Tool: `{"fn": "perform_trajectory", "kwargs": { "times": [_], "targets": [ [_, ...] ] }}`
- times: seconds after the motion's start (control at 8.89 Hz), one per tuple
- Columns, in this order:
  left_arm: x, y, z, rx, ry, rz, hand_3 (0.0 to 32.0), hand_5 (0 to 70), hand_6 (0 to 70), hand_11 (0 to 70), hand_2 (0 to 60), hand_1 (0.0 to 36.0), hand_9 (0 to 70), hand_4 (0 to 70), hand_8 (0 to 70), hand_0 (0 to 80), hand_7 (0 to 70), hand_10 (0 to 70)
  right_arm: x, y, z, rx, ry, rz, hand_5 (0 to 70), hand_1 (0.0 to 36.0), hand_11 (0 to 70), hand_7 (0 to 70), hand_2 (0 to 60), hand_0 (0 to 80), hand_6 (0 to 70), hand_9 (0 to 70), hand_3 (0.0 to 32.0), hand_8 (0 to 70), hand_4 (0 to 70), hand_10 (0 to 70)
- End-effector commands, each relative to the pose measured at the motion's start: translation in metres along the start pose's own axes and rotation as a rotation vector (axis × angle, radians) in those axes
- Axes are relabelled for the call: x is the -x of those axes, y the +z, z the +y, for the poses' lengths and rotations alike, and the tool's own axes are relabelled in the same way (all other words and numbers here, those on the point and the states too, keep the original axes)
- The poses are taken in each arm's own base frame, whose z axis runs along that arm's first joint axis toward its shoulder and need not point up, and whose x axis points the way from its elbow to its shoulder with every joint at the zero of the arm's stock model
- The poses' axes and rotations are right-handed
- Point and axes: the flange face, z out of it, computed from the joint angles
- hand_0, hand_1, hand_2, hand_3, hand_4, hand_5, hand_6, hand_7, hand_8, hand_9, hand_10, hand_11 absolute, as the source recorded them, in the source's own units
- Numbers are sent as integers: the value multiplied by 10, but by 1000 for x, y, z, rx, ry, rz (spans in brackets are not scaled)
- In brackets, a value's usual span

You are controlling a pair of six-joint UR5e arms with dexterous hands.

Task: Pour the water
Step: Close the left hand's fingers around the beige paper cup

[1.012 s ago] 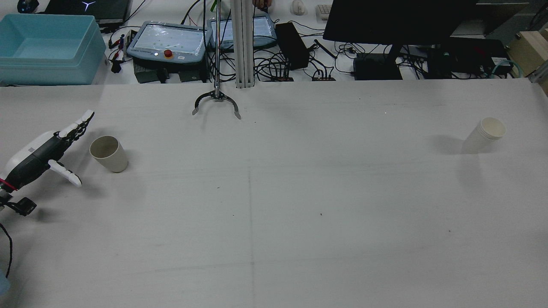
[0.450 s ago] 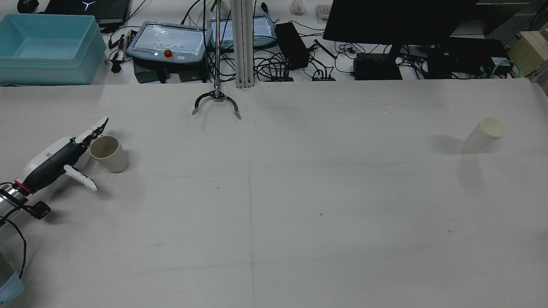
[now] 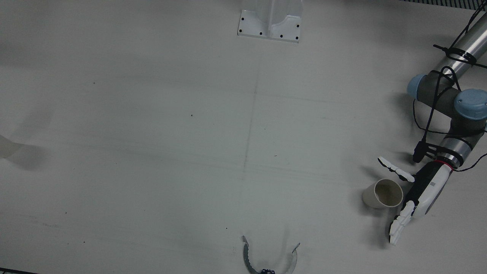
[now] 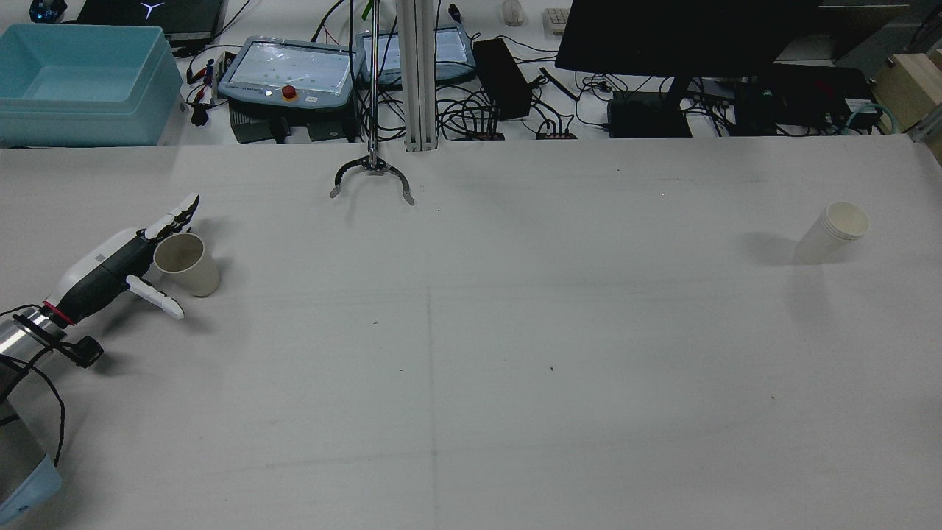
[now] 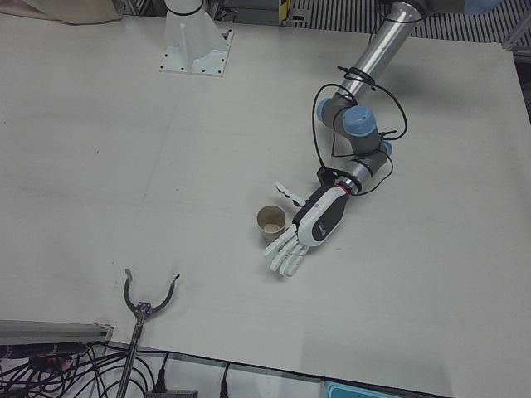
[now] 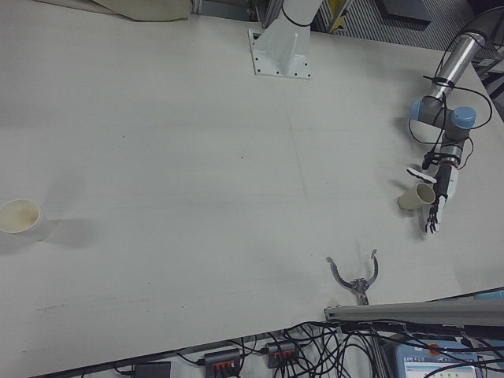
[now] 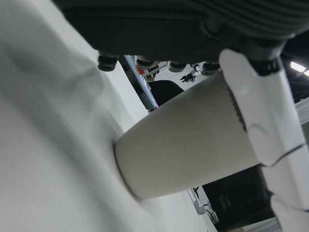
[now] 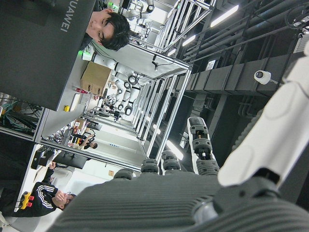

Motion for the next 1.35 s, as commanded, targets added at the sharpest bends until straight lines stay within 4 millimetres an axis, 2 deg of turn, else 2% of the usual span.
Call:
{"fn": "perform_trajectory", "kwargs": {
  "times": [0.0, 0.22, 0.34, 0.56, 0.67, 0.79, 0.9, 1.01, 1.12, 1.24],
  "targets": [
    [-1, 19, 11, 2, -9, -3, 160, 0, 0, 45, 0, 115, 6, 45, 0, 485, 25, 20, 2, -2, -2, -2, 3, -2, 79, 31, 3, 84, 0, 448, 63, 18, 0, 49, 145, 0],
    [-2, 21, 13, 3, -9, -5, 172, 0, 0, 44, 0, 108, 6, 54, 0, 488, 25, 19, 0, -2, -2, -3, 3, 2, 77, 31, 4, 81, 0, 447, 61, 18, 0, 50, 143, 0],
    [0, 19, 10, -3, -7, -9, 166, 0, 0, 44, 0, 101, 7, 70, 0, 497, 25, 19, 0, -2, -2, -2, 2, 1, 76, 31, 5, 81, 0, 447, 62, 18, 0, 49, 143, 0],
    [0, 16, 8, -15, -4, -15, 172, 0, 0, 47, 0, 115, 9, 52, 0, 493, 28, 21, -1, -2, -3, -3, 2, 3, 75, 31, 5, 82, 0, 447, 62, 20, 0, 50, 144, 0],
    [0, 16, 8, -17, -2, -17, 166, 0, 0, 49, 0, 112, 9, 74, 0, 504, 31, 22, -1, -1, -2, -1, 2, 3, 73, 29, 5, 81, 0, 447, 62, 20, 0, 51, 143, 0],
    [-2, 16, 8, -21, -2, -17, 162, 0, 0, 55, 0, 126, 10, 92, 0, 535, 37, 24, -2, -2, -3, -4, 2, 5, 74, 29, 6, 81, 0, 445, 62, 21, 0, 51, 143, 1],
    [-2, 17, 9, -23, -4, -20, 150, 0, 0, 72, 0, 197, 14, 104, 0, 609, 39, 31, -3, 0, -5, -6, 1, 6, 76, 30, 6, 82, 0, 447, 62, 21, 0, 51, 144, 0],
    [-1, 16, 9, -31, -16, -28, 148, 0, 0, 77, 82, 241, 16, 85, 0, 602, 40, 32, -5, 0, -6, -8, 3, 10, 74, 30, 7, 82, 0, 446, 62, 21, 0, 51, 144, 1],
    [-1, 16, 9, -36, -15, -36, 110, 0, 0, 81, 157, 257, 19, 101, 1, 599, 43, 35, -6, 0, -7, -11, 2, 12, 73, 31, 9, 82, 0, 446, 63, 22, 0, 50, 144, 2],
    [0, 15, 9, -40, -14, -39, 0, 42, 4, 83, 97, 235, 17, 192, 0, 600, 42, 38, -7, 1, -7, -10, 3, 15, 69, 30, 8, 80, 0, 445, 61, 21, 0, 50, 143, 2]
  ]
}}
